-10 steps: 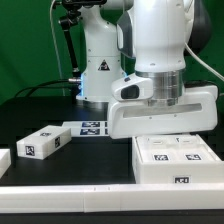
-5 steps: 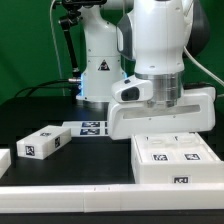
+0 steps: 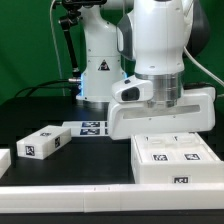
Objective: Assemble cabinet
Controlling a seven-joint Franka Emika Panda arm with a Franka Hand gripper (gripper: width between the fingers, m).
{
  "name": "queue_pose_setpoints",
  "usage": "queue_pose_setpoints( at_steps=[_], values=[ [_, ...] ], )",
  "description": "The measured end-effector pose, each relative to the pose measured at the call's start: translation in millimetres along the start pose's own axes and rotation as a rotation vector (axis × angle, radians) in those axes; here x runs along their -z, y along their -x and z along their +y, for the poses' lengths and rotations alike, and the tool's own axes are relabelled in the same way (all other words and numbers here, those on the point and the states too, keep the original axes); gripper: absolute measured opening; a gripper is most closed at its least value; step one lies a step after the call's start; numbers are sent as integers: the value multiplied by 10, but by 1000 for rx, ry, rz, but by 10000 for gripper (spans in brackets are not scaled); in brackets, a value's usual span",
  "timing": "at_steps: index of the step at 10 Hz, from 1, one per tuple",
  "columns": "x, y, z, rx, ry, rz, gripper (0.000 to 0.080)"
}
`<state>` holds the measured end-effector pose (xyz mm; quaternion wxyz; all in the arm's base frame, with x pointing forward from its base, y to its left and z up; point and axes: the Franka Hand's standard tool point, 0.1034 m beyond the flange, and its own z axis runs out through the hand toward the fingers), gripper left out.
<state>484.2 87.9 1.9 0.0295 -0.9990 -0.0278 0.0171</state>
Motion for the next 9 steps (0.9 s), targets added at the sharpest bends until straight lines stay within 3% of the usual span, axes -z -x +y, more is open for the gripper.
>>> queue_pose_setpoints(
  at_steps=[2, 6, 9],
  values=[
    [135, -40, 50, 51, 2, -3, 2],
    [548, -160, 210, 98, -4, -83, 4],
    [519, -140, 204, 96, -4, -91, 5]
  ],
)
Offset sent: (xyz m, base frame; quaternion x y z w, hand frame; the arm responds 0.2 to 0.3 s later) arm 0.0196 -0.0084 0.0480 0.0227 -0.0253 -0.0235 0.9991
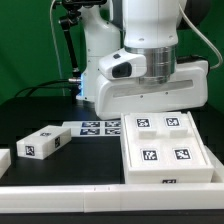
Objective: Assemble cabinet
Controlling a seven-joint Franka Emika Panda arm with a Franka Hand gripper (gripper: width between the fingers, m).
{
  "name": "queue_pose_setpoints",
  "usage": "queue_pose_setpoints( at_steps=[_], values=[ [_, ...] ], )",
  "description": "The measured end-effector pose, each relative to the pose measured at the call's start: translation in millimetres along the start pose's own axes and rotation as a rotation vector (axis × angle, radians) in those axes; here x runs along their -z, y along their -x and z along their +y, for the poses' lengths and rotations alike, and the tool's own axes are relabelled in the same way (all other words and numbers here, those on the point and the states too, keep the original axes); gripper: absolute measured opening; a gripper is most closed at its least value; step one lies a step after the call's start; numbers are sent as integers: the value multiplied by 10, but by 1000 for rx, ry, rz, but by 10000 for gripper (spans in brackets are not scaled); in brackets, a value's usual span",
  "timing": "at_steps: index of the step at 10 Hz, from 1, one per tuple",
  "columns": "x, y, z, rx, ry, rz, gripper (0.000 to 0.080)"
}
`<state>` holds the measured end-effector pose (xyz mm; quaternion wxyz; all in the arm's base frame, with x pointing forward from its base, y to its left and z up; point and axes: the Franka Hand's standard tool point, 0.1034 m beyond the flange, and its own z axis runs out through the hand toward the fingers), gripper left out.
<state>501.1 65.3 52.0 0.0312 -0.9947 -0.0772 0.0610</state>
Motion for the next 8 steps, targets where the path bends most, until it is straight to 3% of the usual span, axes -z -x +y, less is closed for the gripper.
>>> queue_pose_setpoints(
  at_steps=[2, 5, 8],
  values=[
    [53, -8, 7, 7, 0, -1, 5],
    [351, -111, 11, 19, 0, -18, 5],
    [348, -93, 7, 27, -2, -34, 5]
  ],
)
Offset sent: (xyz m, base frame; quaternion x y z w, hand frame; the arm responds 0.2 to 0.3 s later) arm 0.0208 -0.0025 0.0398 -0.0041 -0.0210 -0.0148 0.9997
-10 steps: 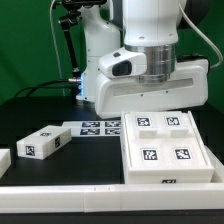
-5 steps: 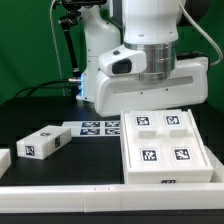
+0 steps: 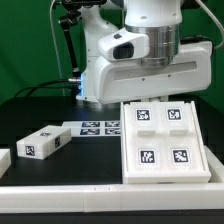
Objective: Assemble cabinet
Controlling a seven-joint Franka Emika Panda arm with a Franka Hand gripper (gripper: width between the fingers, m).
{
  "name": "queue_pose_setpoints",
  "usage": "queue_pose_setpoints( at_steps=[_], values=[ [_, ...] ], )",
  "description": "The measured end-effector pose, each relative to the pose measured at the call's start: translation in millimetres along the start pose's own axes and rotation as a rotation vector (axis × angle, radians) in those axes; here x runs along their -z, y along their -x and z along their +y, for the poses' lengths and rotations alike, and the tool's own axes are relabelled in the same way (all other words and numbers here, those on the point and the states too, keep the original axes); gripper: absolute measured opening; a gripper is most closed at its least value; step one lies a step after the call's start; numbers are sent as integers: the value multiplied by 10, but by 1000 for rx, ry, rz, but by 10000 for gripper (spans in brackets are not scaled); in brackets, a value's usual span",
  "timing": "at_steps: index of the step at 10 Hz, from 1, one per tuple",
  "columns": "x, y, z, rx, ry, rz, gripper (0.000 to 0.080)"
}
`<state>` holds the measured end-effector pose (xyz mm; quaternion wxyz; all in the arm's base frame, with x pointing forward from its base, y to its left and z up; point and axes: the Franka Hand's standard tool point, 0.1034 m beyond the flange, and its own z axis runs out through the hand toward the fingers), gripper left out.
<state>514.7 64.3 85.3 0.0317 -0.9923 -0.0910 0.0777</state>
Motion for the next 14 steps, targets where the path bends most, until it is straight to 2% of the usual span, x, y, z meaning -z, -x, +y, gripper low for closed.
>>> queue_pose_setpoints(
  at_steps=[3, 5, 7, 13, 14],
  values=[
    [-17, 21, 28, 7, -1, -9, 5],
    [236, -52, 60, 2, -4, -35, 5],
    [366, -86, 85, 2, -9, -62, 5],
    [392, -106, 84, 3, -9, -63, 5],
    [451, -132, 98, 1, -10, -71, 5]
  ],
)
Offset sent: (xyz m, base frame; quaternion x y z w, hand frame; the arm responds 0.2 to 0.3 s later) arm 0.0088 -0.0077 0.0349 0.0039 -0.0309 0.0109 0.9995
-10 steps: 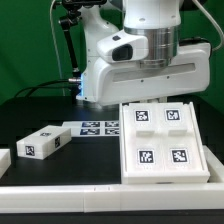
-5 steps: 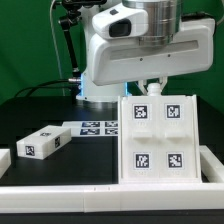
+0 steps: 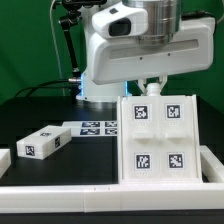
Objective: Assemble cabinet
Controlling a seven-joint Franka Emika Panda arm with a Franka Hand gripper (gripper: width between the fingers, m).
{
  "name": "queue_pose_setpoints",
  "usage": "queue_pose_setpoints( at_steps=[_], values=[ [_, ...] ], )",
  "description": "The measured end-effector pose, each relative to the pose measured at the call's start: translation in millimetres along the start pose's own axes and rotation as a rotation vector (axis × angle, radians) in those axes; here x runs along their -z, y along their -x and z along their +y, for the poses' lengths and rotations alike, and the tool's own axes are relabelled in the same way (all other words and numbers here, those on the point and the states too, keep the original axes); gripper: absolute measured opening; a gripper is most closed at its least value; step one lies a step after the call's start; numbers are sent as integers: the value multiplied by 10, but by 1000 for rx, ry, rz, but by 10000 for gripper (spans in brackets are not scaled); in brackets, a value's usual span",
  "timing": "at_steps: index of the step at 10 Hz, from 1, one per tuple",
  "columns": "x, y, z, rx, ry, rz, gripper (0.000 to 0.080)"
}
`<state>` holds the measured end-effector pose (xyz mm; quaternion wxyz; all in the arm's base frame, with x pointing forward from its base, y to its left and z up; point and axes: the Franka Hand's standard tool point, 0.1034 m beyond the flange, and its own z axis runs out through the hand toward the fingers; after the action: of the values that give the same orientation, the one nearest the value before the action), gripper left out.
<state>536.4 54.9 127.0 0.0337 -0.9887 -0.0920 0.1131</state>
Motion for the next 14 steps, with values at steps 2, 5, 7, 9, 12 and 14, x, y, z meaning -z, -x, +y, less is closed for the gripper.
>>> queue_pose_setpoints(
  at_steps=[2, 5, 7, 9, 12, 14],
  values=[
    [128, -89, 37, -5, -3, -5, 5],
    [129, -129, 31, -9, -4, -9, 5],
    [69, -81, -61, -21, -2, -24, 118],
    [-22, 66, -115, -109, 3, -49, 252],
    [-190, 264, -70, -134, 9, -42, 590],
    [-202, 264, -73, -134, 9, -43, 782]
  ],
)
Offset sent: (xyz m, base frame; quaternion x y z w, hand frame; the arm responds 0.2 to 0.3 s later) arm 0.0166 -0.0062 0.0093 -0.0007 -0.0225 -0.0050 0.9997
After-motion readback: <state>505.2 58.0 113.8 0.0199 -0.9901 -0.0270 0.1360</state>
